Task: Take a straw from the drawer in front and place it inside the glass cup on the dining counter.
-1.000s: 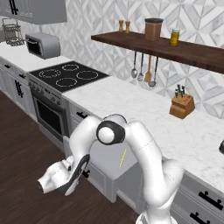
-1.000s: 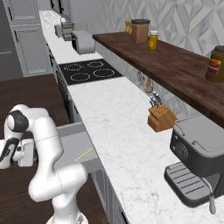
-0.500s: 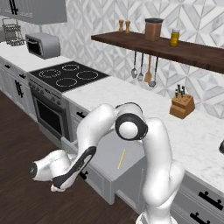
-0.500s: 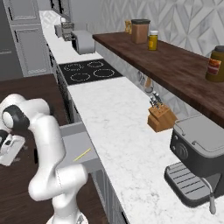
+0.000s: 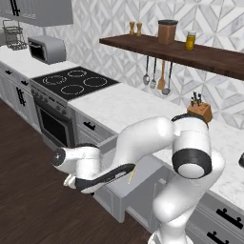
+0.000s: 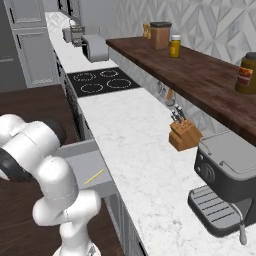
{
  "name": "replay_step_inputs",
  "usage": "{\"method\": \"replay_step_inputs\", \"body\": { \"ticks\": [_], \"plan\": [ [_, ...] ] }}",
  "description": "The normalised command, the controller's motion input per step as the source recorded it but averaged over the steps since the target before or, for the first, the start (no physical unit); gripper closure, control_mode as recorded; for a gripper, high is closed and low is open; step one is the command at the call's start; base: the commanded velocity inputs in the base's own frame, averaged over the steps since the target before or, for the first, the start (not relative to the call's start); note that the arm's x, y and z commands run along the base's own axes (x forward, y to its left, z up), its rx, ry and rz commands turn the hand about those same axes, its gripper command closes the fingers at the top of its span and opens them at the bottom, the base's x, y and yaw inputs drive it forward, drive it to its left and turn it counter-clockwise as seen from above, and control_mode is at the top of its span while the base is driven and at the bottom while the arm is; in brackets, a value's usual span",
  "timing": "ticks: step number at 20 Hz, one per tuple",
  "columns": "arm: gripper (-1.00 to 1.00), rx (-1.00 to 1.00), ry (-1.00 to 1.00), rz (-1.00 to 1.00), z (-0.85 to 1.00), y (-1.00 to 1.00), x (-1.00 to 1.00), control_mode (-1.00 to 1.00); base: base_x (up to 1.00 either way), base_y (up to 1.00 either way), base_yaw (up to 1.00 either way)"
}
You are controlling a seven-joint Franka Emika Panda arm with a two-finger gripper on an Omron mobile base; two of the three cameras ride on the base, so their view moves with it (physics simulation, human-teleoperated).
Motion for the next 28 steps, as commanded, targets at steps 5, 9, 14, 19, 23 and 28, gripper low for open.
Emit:
{"method": "replay_step_inputs", "body": {
  "ticks": [5, 9, 14, 19, 23, 28],
  "plan": [
    [-1.0, 0.22, 0.24, -0.2, 0.88, -0.64, 0.79, -1.0, 0.0, 0.0, 0.0],
    [-1.0, 0.07, 0.24, -0.15, 0.03, -0.36, 0.73, -1.0, 0.0, 0.0, 0.0],
    [-1.0, 0.0, 0.09, -0.05, -0.64, -0.05, 0.35, -1.0, 0.0, 0.0, 0.0],
    [-1.0, 0.0, 0.0, -0.02, -0.53, 0.0, 0.13, -1.0, 0.0, 0.0, 0.0],
    [-1.0, 0.02, 0.0, -0.01, -0.52, 0.0, 0.17, -1.0, 0.0, 0.0, 0.0],
    [-1.0, 0.06, 0.01, 0.0, -0.48, 0.0, 0.05, -1.0, 0.0, 0.0, 0.0]
  ]
}}
